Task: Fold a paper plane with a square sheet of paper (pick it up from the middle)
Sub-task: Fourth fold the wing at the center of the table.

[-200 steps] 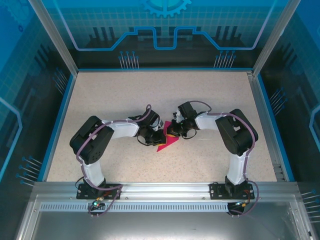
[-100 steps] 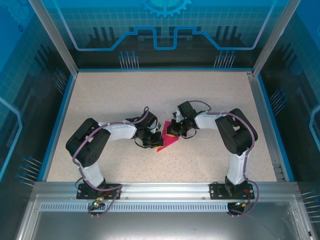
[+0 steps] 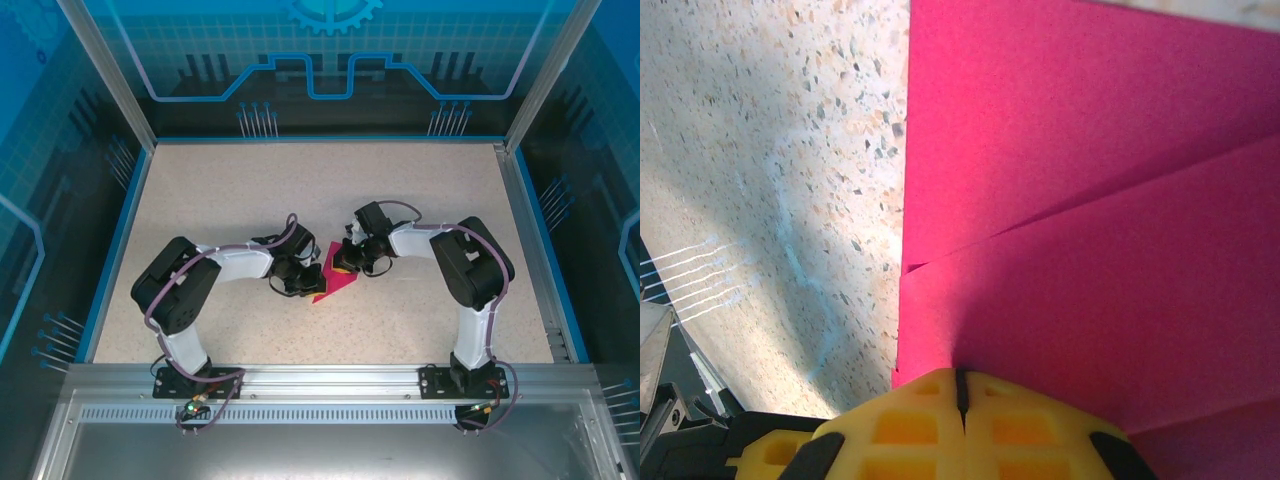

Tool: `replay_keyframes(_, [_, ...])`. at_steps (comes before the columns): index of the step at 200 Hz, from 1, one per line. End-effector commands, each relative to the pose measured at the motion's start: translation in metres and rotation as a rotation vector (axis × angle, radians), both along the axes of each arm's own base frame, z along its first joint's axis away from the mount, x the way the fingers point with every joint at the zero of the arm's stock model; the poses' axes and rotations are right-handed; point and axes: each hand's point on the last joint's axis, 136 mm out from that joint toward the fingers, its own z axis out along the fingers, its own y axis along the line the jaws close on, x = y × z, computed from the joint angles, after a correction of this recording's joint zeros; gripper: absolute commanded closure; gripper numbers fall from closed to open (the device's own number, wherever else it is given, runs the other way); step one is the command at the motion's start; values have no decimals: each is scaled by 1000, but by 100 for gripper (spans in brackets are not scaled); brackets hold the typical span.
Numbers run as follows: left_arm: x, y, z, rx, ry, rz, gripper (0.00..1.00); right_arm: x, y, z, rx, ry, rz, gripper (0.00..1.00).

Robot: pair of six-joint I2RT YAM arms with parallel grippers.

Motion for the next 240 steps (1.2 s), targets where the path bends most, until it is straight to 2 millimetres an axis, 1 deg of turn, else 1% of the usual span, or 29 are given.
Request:
replay_keyframes(1, [-16, 6, 5, -6, 48, 1, 86, -44, -57, -79, -310, 188, -42, 96])
replay_keyframes(16, [-19, 6, 5, -18, 55, -2, 86, -45, -57, -79, -309, 190, -41, 96])
replay_keyframes(41, [-24, 11, -2, 4, 76, -5, 86, -45, -58, -80, -311, 190, -42, 96])
replay_keyframes(63, [-27, 17, -8, 40, 83, -1, 87, -46, -59, -81, -313, 196, -43, 96])
replay_keyframes(83, [-27, 29, -13, 105, 77, 9, 87, -47, -60, -82, -317, 198, -41, 96])
replay_keyframes(97, [-28, 33, -17, 126, 80, 15, 88, -48, -61, -83, -324, 201, -41, 96])
replay_keyframes(136, [-30, 39, -26, 150, 100, 34, 88, -49, -64, -85, -333, 207, -42, 96])
replay_keyframes(154, [-30, 36, -21, 132, 93, 33, 89, -50, -64, -86, -338, 211, -41, 96])
replay_keyframes(182, [-28, 26, -2, 58, 71, 21, 87, -51, -65, -87, -341, 212, -37, 96])
replay_keyframes(192, [-28, 25, 0, 49, 68, 18, 87, -51, -65, -87, -341, 213, -39, 96])
replay_keyframes(216, [-32, 27, -2, 61, 75, 5, 87, -50, -64, -87, -340, 215, -41, 96])
replay_keyframes(240, [-35, 30, -11, 81, 98, 5, 87, -51, -65, -88, -341, 217, -41, 97])
